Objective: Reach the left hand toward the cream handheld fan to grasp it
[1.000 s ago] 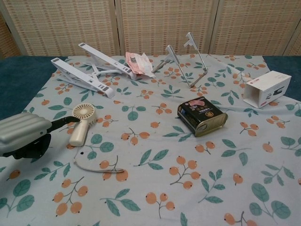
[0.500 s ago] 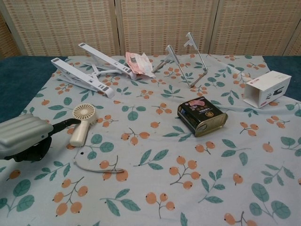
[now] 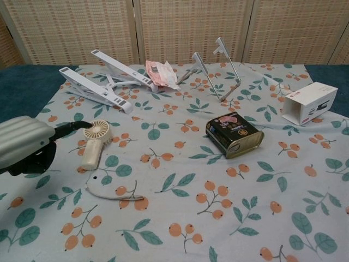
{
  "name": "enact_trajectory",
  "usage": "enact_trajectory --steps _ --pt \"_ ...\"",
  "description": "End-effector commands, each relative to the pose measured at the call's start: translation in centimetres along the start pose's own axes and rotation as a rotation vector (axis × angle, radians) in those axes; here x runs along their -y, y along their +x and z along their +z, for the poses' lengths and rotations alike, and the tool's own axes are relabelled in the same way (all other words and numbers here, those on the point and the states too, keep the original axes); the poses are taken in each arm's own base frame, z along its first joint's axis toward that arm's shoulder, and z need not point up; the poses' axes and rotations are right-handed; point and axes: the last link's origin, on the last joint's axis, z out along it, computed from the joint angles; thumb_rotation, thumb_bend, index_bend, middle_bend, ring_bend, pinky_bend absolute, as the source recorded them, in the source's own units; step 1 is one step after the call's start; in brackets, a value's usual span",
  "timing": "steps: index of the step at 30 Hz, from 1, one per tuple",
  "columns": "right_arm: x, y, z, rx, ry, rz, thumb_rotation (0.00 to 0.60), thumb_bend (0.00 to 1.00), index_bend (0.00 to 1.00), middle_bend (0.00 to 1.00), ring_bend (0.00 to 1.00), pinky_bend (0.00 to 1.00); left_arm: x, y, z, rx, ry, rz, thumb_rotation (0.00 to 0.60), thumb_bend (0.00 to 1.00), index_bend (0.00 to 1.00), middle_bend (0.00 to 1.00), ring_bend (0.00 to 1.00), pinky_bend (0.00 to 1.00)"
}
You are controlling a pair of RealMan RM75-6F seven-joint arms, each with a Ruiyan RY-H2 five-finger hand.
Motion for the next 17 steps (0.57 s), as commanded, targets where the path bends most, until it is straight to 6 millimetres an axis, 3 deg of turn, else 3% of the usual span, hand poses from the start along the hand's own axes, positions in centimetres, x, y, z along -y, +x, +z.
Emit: enact_trajectory --steps 1,3,6,8,11,17 --pt "0.1 0.1 -0.2 0.001 0.006 0.003 0.600 0.19 0.00 0.00 0.00 0.00 -0.4 3.1 -4.3 -0.155 -0.049 -0.130 0.600 0.78 0.00 0.91 0.83 0.97" --pt "0.2 0.3 -0.4 0.000 0.015 0.007 0.600 0.19 0.00 0.00 0.00 0.00 0.1 3.6 -8.1 -0.120 -0.030 -0.209 0.600 0.62 0.00 0.68 0.64 0.81" --pt "0.2 0.7 -0.8 -0.008 0.024 0.019 0.600 0.19 0.00 0.00 0.00 0.00 1.6 4.1 -15.2 -0.014 0.030 -0.276 0.600 0.47 0.00 0.19 0.18 0.44" --pt "0.1 1.0 -1.0 -0.010 0.024 0.033 0.600 0.19 0.00 0.00 0.00 0.00 2.4 4.8 -18.5 0.013 0.070 -0.271 0.600 0.41 0.00 0.02 0.01 0.23" --pt "-0.2 1.4 -1.5 -0.006 0.014 0.054 0.600 0.19 0.00 0.00 0.00 0.00 3.6 6.2 -21.6 -0.021 0.124 -0.289 0.597 0.37 0.00 0.00 0.00 0.09" --pt "-0.2 2.1 -2.0 0.010 0.042 0.101 0.600 0.19 0.00 0.00 0.00 0.00 5.0 6.8 -22.3 -0.054 0.157 -0.292 0.528 0.35 0.00 0.00 0.00 0.02"
